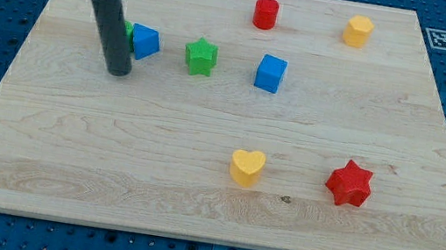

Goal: Nudge the green star up a bit

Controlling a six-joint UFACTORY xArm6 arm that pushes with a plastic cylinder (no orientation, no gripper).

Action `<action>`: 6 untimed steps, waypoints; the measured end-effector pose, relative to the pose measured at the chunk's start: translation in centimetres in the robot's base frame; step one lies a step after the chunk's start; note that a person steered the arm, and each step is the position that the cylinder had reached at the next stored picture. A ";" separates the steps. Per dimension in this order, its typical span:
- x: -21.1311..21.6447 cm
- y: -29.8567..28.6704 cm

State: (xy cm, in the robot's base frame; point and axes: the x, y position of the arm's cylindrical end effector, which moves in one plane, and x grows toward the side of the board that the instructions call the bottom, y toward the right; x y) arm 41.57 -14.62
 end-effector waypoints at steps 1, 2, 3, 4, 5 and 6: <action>0.0 2.7; 0.0 5.0; 0.0 6.9; 0.0 8.2; -0.1 8.7; -1.2 9.1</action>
